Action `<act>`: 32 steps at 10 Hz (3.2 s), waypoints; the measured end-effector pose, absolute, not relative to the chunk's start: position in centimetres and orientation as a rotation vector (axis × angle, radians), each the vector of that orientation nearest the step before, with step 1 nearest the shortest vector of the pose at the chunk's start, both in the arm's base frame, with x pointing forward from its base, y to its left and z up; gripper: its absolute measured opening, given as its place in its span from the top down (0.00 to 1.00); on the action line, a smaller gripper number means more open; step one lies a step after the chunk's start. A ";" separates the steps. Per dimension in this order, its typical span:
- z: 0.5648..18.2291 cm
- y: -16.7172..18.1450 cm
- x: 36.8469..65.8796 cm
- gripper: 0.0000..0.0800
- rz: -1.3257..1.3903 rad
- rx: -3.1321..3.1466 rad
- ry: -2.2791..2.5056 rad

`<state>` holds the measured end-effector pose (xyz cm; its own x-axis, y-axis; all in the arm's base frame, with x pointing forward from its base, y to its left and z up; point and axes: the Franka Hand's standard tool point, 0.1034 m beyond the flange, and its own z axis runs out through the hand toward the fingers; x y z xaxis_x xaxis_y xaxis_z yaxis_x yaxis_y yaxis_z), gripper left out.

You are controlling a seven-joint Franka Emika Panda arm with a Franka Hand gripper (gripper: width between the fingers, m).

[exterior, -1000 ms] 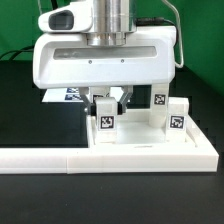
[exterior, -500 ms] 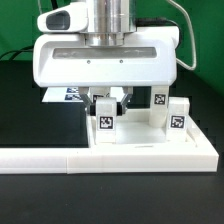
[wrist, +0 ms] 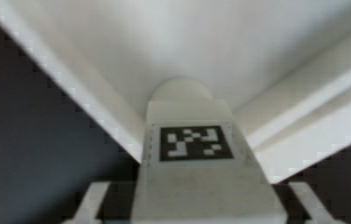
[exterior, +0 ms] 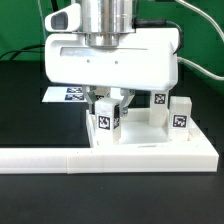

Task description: Assemble square table

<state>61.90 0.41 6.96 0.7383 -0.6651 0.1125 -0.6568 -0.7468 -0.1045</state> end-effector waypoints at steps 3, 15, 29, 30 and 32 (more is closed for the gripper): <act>7.0 0.8 61.7 0.64 -0.202 -2.618 1.573; 7.0 0.3 61.8 0.19 -0.227 -2.930 0.960; 7.1 0.2 61.9 0.22 -0.238 -3.162 -0.163; 7.1 0.2 61.9 0.43 -0.238 -3.161 -0.142; 7.0 0.2 61.8 0.64 -0.238 -3.161 -0.118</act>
Offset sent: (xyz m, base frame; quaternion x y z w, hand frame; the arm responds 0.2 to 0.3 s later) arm -0.0055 0.0128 -0.0107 -0.0336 0.0048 0.2053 0.9781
